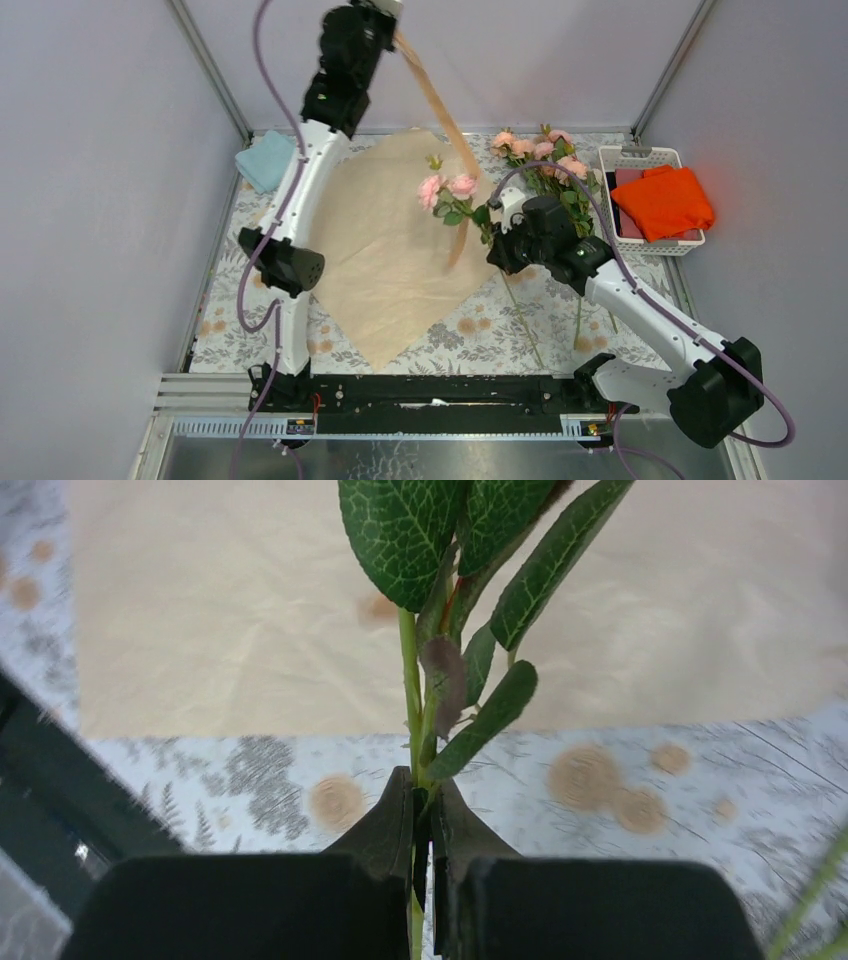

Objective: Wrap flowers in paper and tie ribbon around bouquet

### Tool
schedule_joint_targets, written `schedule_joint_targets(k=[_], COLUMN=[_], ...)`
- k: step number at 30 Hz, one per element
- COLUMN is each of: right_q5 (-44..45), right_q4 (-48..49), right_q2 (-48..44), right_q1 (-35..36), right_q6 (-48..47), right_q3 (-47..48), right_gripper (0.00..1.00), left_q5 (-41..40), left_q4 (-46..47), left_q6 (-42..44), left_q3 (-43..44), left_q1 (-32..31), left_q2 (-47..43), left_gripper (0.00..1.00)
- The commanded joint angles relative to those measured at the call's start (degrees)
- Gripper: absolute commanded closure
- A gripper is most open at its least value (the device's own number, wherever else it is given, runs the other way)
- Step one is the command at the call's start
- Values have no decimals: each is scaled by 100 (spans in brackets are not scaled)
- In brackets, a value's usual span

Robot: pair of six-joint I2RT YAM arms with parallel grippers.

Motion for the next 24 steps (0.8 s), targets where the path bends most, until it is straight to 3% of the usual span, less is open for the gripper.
schedule_joint_targets(k=[1, 4, 8, 12, 15, 20, 22, 24], right_q5=[1349, 1466, 2393, 2903, 2334, 738, -204, -534], right_q4=[23, 203, -231, -528, -239, 763, 1399, 1599], right_q2=[69, 124, 608, 1209, 1477, 2214, 2789, 3513], right_q1=[-410, -622, -749, -812, -805, -350, -294, -163], right_q6=[506, 627, 675, 875, 1093, 1939, 2841, 3283], right_q3=[463, 694, 1353, 1843, 2213, 3150, 3537, 4163], right_gripper=[100, 100, 100, 100, 100, 100, 100, 100], left_q5=[-1420, -2013, -2725, -3121, -3280, -3595, -3806, -3932], left_q4=[1036, 1428, 2230, 1989, 1285, 672, 1030, 1873], left_q6=[1216, 2204, 3648, 4389, 4422, 4219, 4314, 4467], left_q3=[-163, -538, -757, -879, -1387, -3839, -4997, -6017], left_q1=[362, 486, 629, 653, 653, 791, 984, 1356], left_q2=[-1085, -1667, -2290, -2882, -3307, -4047, -4221, -4287], left_gripper=[100, 100, 100, 100, 100, 100, 100, 100])
